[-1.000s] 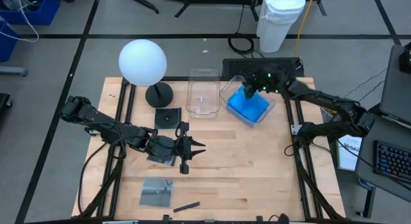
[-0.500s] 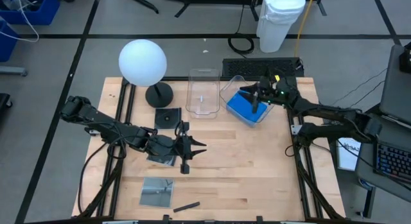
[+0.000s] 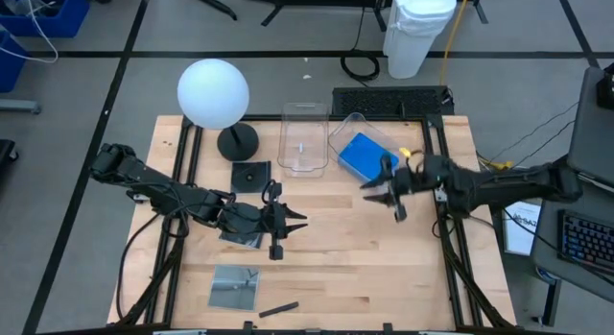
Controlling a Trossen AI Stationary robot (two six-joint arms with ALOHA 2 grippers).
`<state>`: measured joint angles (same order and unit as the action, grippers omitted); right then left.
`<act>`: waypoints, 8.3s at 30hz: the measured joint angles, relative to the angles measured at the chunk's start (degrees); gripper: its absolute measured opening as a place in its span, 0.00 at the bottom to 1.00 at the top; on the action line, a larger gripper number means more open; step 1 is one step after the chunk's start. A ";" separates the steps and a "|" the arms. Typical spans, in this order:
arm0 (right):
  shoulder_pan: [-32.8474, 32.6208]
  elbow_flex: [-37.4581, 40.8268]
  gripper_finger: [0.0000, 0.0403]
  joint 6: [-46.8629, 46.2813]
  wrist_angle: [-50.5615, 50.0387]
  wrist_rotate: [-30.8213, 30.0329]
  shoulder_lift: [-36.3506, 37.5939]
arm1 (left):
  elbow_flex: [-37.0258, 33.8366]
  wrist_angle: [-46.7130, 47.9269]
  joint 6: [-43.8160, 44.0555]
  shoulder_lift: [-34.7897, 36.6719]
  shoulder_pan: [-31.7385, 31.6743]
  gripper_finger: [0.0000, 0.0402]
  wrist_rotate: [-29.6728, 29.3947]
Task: Pick & place jewel cases by type
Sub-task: Adjust the right transparent bin on the table, then put the middle black CD case into the left transparent bin
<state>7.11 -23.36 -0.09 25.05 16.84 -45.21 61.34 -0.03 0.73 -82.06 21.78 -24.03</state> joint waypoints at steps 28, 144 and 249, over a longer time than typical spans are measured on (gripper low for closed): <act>-11.77 22.24 0.13 3.81 4.41 -15.84 19.14 | -0.11 5.51 4.35 -5.90 -8.29 0.19 9.28; -13.61 -10.90 0.00 6.61 26.54 -0.30 -53.56 | -13.17 68.11 64.19 7.14 7.88 0.19 25.14; -22.20 -21.88 0.52 28.10 1.92 -36.60 -55.63 | -16.15 14.86 14.49 -15.39 -14.64 0.46 26.10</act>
<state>-15.09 -45.24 28.01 26.97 -19.77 -100.85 45.19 14.83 15.22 -97.45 7.14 2.07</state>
